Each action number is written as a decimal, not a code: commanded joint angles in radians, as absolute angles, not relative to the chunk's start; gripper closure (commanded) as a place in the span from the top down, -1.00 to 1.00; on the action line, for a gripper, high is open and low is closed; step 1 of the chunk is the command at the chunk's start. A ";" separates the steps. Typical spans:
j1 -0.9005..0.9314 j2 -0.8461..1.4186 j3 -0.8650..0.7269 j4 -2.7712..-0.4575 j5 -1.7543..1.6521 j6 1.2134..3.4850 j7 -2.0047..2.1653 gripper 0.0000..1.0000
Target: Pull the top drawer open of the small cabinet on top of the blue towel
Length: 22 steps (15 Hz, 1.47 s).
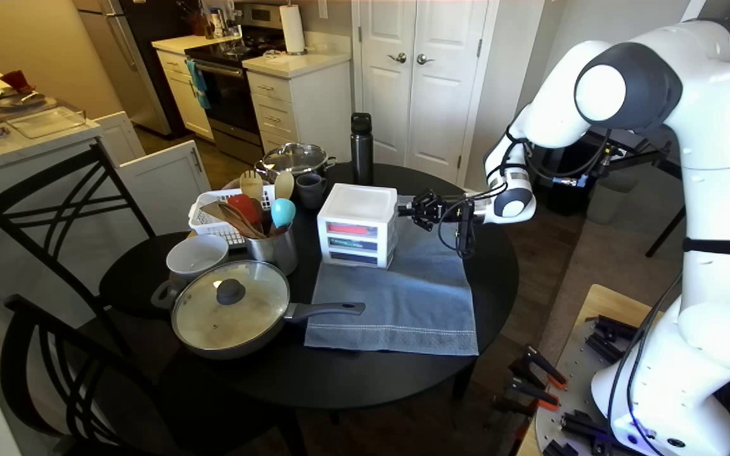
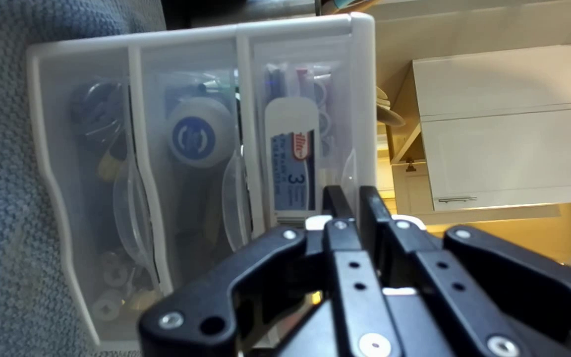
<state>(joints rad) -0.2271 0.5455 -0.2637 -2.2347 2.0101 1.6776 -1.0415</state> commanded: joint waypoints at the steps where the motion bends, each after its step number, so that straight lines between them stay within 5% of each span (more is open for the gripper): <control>1: -0.244 0.547 -0.267 -2.247 2.037 1.636 -1.071 -0.95; 22: -0.312 0.498 -0.408 -2.367 1.826 1.553 -1.167 -0.95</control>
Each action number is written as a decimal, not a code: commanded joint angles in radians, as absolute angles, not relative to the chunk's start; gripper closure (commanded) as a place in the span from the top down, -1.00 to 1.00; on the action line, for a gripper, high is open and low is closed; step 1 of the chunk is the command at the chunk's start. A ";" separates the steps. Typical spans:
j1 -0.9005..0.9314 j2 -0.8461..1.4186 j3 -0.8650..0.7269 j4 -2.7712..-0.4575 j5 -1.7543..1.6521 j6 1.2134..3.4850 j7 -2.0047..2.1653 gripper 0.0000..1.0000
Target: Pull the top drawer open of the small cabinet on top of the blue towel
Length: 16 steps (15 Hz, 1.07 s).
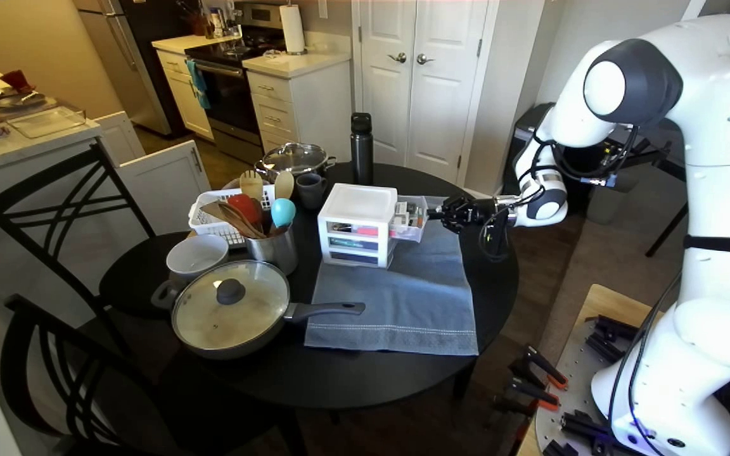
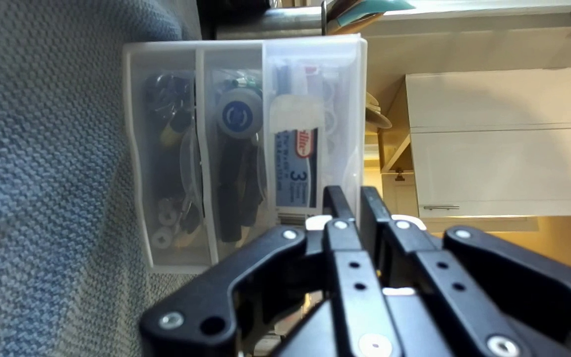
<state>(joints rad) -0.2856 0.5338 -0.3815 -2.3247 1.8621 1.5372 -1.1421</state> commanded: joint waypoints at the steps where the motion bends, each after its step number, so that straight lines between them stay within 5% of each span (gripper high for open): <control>1: -0.314 0.493 -0.415 -2.372 1.817 1.555 -1.168 -0.95; 14: -0.335 0.466 -0.452 -2.393 1.757 1.574 -1.155 -0.95; 16: -0.334 0.464 -0.453 -2.394 1.757 1.580 -1.152 -0.25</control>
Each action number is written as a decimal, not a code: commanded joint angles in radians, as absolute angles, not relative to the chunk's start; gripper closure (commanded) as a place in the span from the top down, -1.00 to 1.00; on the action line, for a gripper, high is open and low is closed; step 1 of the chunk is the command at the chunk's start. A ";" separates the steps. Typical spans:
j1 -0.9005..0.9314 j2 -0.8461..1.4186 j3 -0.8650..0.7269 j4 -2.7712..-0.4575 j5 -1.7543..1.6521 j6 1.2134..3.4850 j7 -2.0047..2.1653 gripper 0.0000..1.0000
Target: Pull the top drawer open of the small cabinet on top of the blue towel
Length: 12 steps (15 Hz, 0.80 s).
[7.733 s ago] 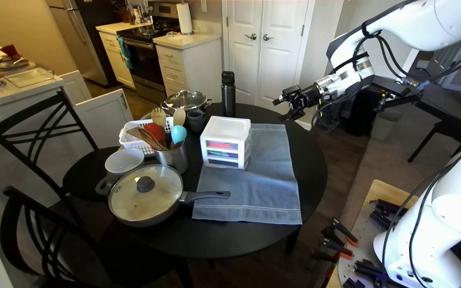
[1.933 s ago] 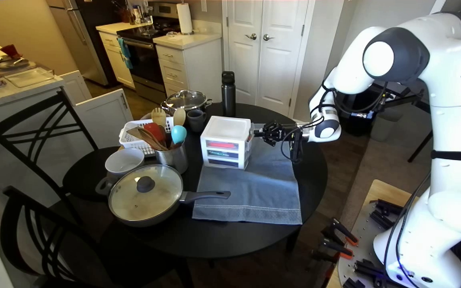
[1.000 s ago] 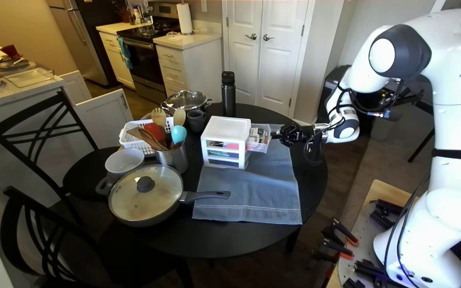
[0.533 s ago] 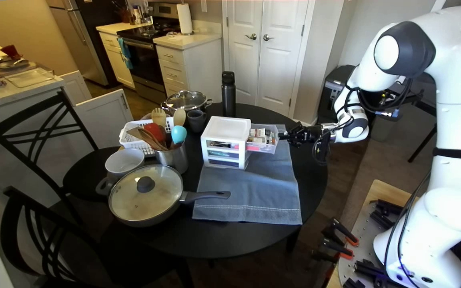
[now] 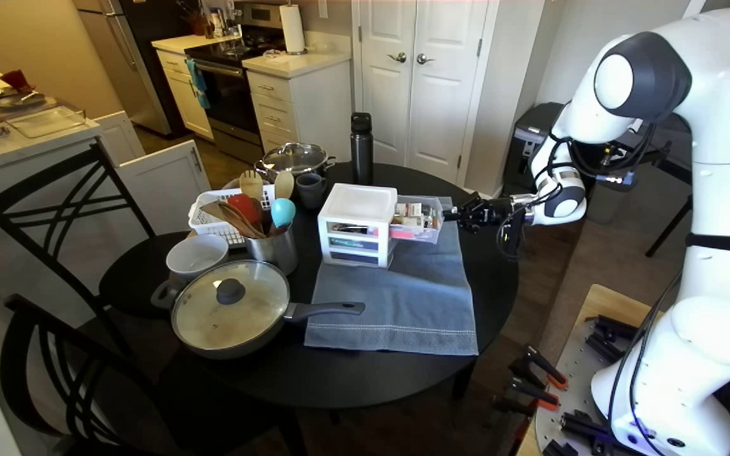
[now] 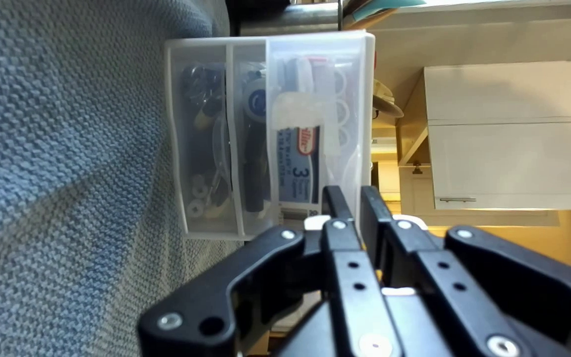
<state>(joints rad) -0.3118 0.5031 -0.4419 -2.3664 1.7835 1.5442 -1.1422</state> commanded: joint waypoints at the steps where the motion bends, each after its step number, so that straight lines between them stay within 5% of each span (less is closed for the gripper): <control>1: -0.335 0.464 -0.458 -2.393 1.756 1.586 -1.151 -0.16; 10: -0.275 0.374 -0.465 -2.386 1.601 1.856 -1.128 0.97; 12: -0.255 0.341 -0.448 -2.385 1.553 1.933 -1.119 1.00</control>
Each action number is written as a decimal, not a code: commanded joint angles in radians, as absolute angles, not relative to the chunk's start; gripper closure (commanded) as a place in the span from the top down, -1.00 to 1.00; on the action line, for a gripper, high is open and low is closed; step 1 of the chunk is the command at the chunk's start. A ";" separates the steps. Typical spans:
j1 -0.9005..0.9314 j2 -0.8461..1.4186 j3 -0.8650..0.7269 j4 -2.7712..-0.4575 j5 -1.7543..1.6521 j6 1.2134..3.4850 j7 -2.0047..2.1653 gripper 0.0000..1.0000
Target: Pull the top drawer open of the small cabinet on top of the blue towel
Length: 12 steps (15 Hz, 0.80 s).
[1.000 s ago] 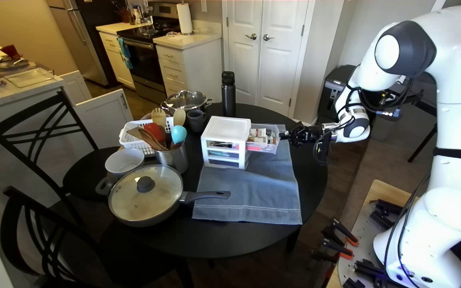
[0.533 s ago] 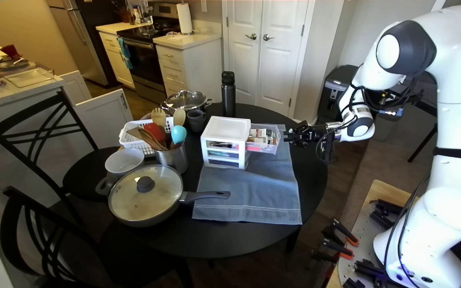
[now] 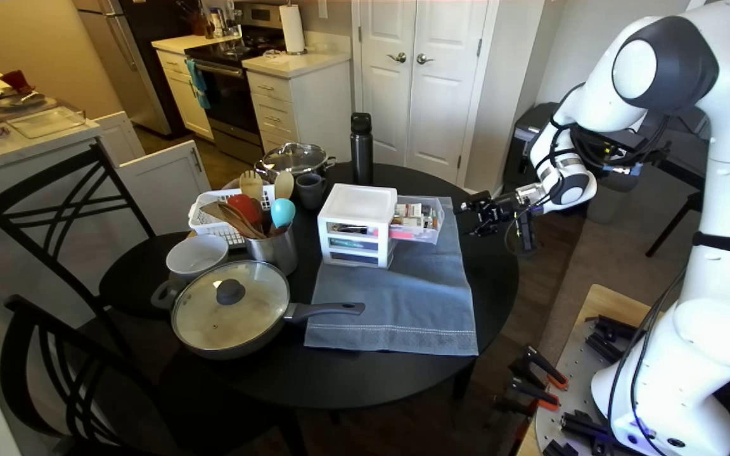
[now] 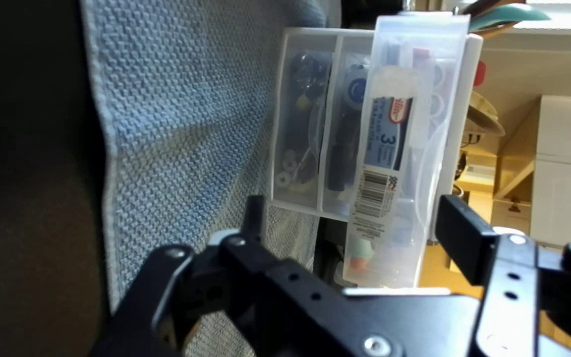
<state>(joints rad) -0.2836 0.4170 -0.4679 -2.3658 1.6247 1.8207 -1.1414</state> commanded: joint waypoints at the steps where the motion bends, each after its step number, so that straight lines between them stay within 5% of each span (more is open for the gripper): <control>1: -0.247 0.327 -0.437 -2.384 1.528 1.969 -1.117 1.00; 12: -0.221 0.082 -0.348 -2.449 1.344 2.237 -1.053 1.00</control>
<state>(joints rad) -0.2298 0.2301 -0.3686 -2.3802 1.4171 2.1659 -1.1133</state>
